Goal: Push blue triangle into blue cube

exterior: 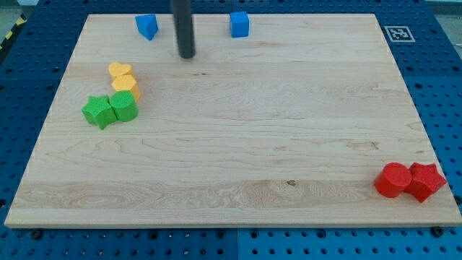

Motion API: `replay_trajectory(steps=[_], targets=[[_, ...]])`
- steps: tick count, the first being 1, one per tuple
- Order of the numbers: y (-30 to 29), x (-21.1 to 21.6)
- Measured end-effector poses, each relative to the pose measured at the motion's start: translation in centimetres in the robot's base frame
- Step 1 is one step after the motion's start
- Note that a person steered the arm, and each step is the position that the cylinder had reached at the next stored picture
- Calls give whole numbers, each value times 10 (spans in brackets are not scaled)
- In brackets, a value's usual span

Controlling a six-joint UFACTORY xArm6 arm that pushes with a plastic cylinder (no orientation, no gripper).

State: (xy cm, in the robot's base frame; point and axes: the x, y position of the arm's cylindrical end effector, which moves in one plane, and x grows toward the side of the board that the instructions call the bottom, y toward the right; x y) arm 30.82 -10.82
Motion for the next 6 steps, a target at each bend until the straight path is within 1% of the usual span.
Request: replay_trajectory(steps=[2, 3, 4, 5, 6], targets=[[-127, -7], [-141, -52], [-97, -87], [-30, -89], [-10, -83]])
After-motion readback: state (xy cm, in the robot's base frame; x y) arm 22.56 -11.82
